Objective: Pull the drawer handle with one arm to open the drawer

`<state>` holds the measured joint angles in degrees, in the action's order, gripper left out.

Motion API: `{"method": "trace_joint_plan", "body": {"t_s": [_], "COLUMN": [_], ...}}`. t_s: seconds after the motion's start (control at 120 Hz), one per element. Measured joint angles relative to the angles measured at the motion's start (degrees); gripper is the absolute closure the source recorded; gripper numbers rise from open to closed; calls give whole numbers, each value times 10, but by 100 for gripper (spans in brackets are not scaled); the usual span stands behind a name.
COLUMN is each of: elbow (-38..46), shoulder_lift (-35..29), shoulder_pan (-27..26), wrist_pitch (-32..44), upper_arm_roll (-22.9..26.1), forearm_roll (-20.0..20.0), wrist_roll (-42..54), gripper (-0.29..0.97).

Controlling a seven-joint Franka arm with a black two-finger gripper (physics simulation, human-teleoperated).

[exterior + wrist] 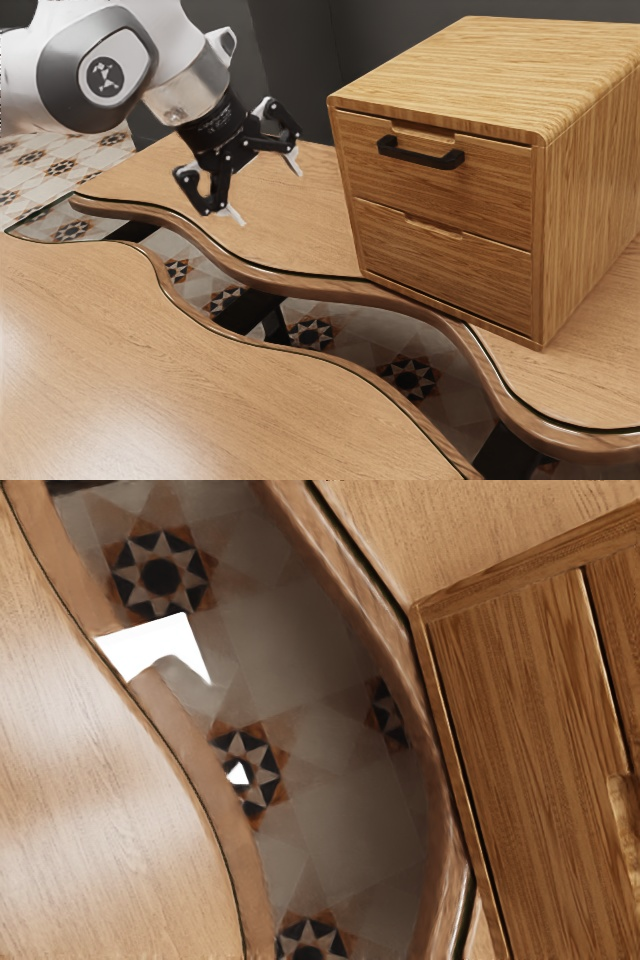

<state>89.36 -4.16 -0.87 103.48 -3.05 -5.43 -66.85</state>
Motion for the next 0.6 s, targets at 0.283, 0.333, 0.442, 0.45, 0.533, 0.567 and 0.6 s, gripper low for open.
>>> {"method": "trace_joint_plan", "body": {"t_s": [0.283, 0.333, 0.442, 0.45, 0.533, 0.567, 0.6], "elbow": [2, 1, -7, -8, -22, -25, -28], "shoulder_lift": [3, 4, 16, 17, 29, 33, 37], "shoulder_pan": [-59, -54, -50, -49, -42, -40, -39], "wrist_pitch": [52, 60, 73, 73, 80, 83, 85], "upper_arm_roll": [4, 4, 7, 8, 21, 26, 31], "forearm_roll": [8, 8, 8, 8, 8, 8, 8], "wrist_roll": [-107, -121, -147, -149, -167, -173, -179], "gripper": [0, 0, 0, 0, 0, 0, 0]}}
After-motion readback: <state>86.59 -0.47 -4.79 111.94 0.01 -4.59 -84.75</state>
